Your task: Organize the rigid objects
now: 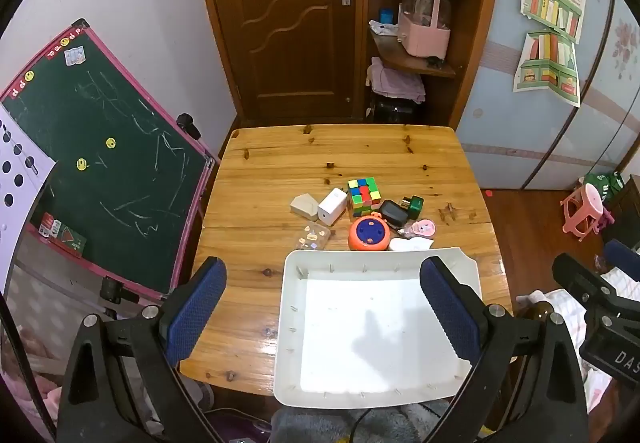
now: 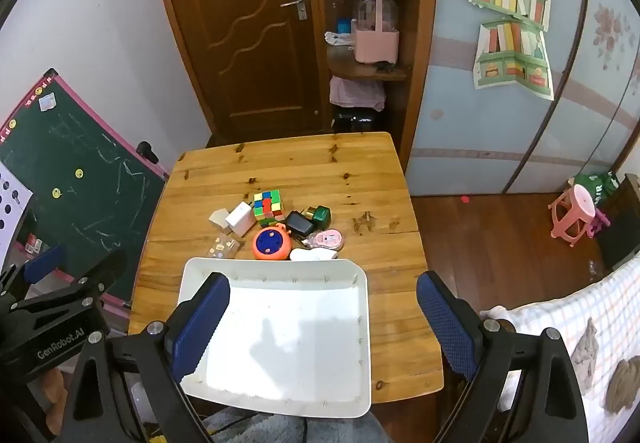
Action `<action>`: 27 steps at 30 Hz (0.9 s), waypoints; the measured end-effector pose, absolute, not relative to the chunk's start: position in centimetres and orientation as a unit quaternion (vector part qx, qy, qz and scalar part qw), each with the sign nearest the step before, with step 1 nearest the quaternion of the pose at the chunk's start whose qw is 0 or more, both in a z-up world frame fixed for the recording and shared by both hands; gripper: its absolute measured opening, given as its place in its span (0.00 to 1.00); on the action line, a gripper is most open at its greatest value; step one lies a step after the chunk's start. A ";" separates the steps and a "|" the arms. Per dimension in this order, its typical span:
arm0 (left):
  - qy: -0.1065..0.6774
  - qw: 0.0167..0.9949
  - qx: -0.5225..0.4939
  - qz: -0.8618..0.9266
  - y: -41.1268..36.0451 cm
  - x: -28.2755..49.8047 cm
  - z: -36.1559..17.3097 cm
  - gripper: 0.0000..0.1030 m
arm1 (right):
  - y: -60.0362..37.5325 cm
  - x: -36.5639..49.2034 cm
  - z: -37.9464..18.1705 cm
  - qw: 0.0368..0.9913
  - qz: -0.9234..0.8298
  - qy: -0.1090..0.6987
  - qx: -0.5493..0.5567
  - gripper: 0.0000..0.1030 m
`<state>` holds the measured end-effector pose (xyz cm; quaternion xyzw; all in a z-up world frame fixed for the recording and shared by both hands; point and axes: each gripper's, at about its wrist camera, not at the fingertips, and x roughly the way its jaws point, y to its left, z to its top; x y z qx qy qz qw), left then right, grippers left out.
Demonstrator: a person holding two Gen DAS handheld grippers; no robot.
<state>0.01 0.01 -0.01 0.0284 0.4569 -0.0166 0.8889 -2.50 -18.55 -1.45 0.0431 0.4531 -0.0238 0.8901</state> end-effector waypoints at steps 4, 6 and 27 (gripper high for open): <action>0.457 0.889 0.028 -0.017 0.0 0.0 0.0 0.95 | -18.4 -2.4 -1.5 0.890 -0.023 0.453 0.043 0.92; 0.457 0.889 0.028 -0.017 0.0 0.0 0.0 0.95 | -18.4 -2.4 -1.5 0.890 -0.021 0.454 0.043 0.92; 0.463 0.886 0.027 -0.007 0.6 -0.4 -0.3 0.95 | -18.0 -2.5 -1.8 0.888 -0.024 0.457 0.038 0.92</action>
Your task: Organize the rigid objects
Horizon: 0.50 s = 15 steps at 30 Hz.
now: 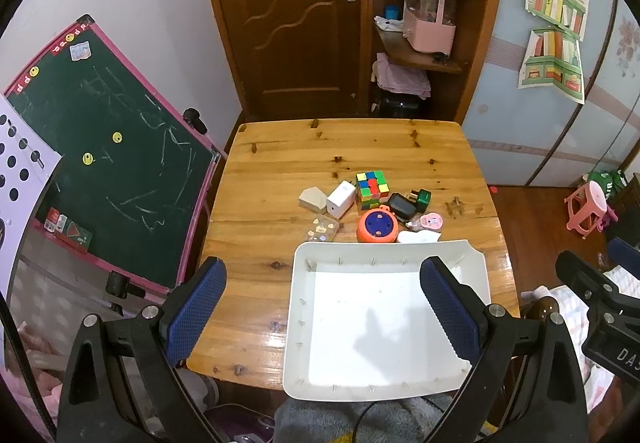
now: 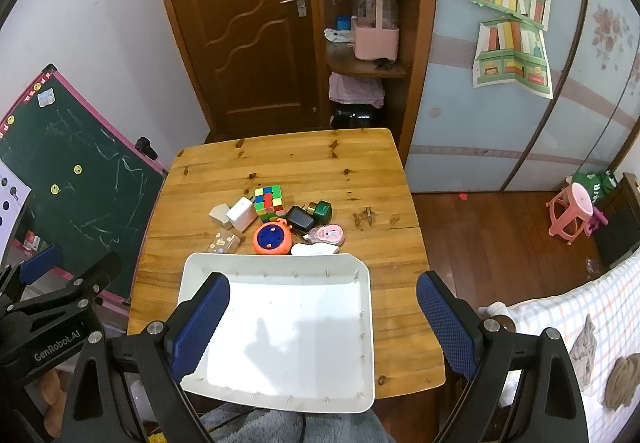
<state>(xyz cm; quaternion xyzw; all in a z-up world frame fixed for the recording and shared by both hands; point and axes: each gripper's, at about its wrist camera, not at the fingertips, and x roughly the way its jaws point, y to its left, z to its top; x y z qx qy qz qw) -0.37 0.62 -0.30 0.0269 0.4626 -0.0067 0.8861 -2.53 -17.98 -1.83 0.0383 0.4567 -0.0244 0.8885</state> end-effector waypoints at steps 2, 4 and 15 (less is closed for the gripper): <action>0.463 0.886 0.027 -0.007 0.7 -0.4 -0.3 0.95 | -17.6 -3.0 -2.0 0.889 -0.024 0.456 0.038 0.92; 0.462 0.886 0.028 -0.007 0.6 -0.4 -0.4 0.95 | -17.5 -2.9 -2.0 0.889 -0.025 0.456 0.038 0.92; 0.465 0.885 0.027 -0.005 0.9 -0.5 -0.6 0.95 | -17.1 -2.9 -2.1 0.889 -0.022 0.457 0.038 0.92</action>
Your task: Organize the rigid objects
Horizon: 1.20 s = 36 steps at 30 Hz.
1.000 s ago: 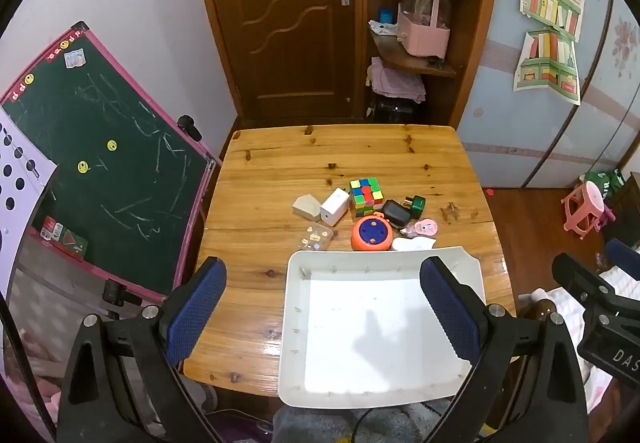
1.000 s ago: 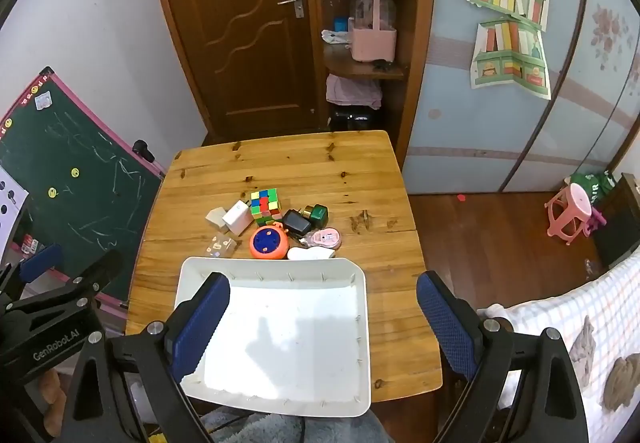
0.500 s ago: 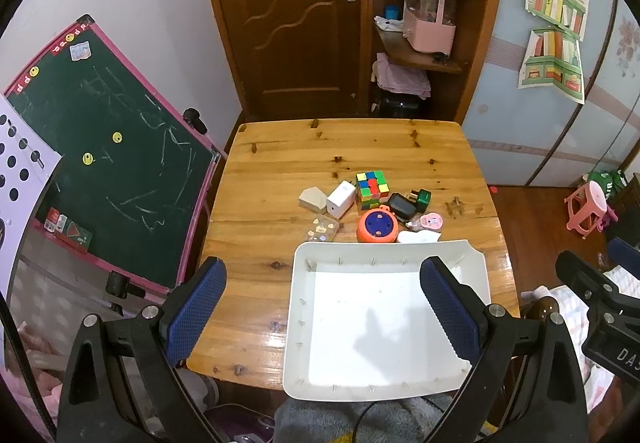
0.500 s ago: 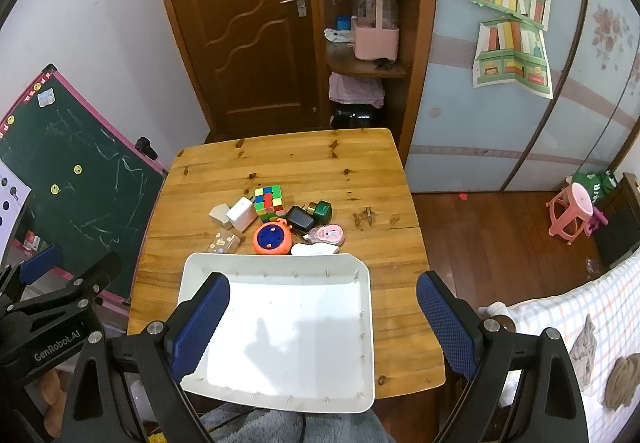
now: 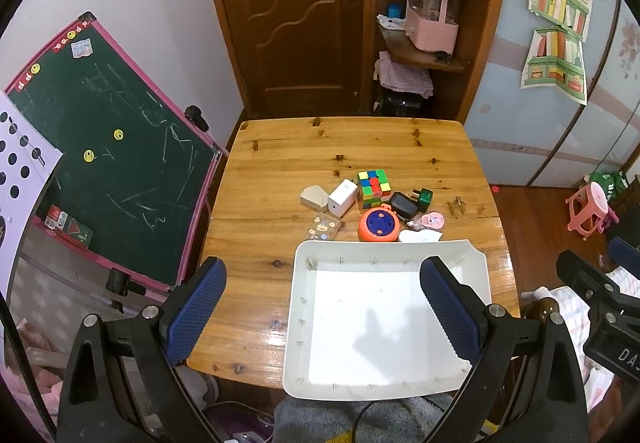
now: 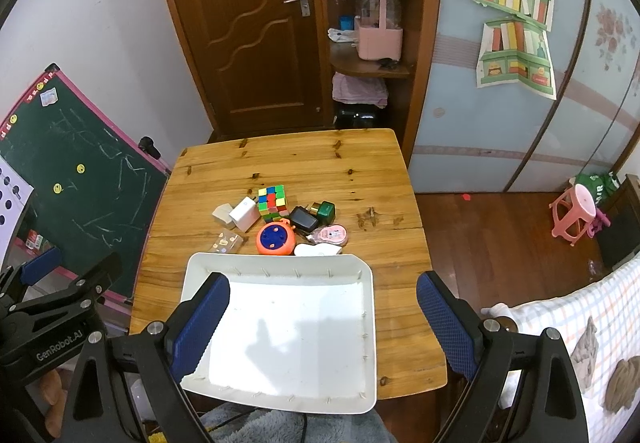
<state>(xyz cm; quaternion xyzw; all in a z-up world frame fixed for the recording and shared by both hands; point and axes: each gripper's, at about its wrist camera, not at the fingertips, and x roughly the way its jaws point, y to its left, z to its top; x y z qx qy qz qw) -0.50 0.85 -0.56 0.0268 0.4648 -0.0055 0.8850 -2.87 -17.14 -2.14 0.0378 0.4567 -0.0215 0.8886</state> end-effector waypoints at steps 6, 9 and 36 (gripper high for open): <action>0.466 0.884 0.025 -0.002 1.2 -0.6 -0.7 0.95 | -17.1 -2.7 -2.2 0.888 -0.018 0.458 0.038 0.92; 0.467 0.884 0.026 -0.003 1.3 -0.6 -0.7 0.95 | -17.3 -2.5 -2.2 0.887 -0.016 0.459 0.039 0.92; 0.469 0.883 0.019 0.015 1.0 -1.0 -0.7 0.95 | -18.7 -2.7 -1.6 0.890 0.023 0.454 0.043 0.92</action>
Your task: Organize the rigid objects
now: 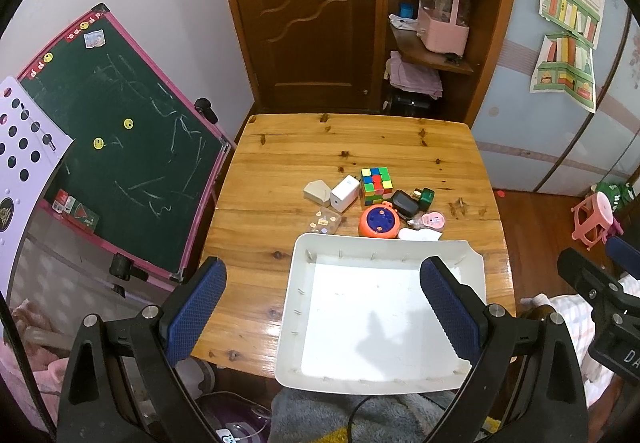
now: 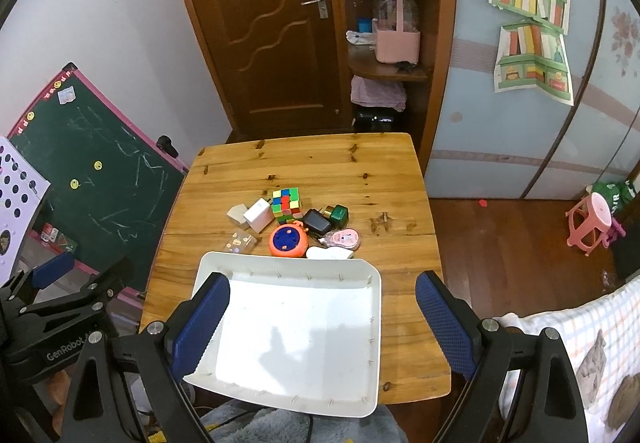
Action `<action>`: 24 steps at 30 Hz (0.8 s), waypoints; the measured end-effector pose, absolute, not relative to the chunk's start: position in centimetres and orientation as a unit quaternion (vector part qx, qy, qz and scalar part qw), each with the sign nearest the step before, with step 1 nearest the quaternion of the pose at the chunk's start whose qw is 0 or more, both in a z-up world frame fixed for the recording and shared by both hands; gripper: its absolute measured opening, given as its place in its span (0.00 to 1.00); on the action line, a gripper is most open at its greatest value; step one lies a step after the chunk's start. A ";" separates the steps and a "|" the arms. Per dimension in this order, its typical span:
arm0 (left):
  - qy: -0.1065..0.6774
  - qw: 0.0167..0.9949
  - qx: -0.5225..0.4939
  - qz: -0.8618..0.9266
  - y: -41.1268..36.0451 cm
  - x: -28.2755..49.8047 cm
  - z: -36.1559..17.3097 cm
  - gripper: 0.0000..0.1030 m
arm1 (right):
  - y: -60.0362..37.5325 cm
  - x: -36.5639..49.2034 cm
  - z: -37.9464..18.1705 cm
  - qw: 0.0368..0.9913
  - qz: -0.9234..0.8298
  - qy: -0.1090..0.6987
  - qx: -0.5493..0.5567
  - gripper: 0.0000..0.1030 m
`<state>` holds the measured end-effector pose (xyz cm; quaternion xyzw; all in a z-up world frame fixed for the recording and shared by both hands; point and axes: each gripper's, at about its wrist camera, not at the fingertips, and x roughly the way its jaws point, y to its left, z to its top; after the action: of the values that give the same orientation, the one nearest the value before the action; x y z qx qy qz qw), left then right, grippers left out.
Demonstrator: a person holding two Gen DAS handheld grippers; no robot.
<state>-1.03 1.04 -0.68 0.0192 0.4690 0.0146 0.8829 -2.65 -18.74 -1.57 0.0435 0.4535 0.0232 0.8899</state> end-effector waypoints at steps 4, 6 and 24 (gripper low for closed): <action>0.471 0.882 0.016 0.019 0.7 -1.1 -0.5 0.95 | -19.2 -2.5 -1.5 0.890 0.025 0.454 0.040 0.92; 0.473 0.881 0.014 0.022 0.4 -1.2 -0.6 0.95 | -19.5 -2.3 -1.6 0.889 0.026 0.456 0.039 0.92; 0.485 0.872 0.005 0.061 -1.1 -1.9 -0.9 0.95 | -20.6 -1.6 -2.7 0.881 0.071 0.466 0.033 0.92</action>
<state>-1.88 -1.13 -0.88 0.0048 0.4855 0.0608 0.8721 -1.56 -20.64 -2.69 0.0328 0.4664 0.0706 0.8811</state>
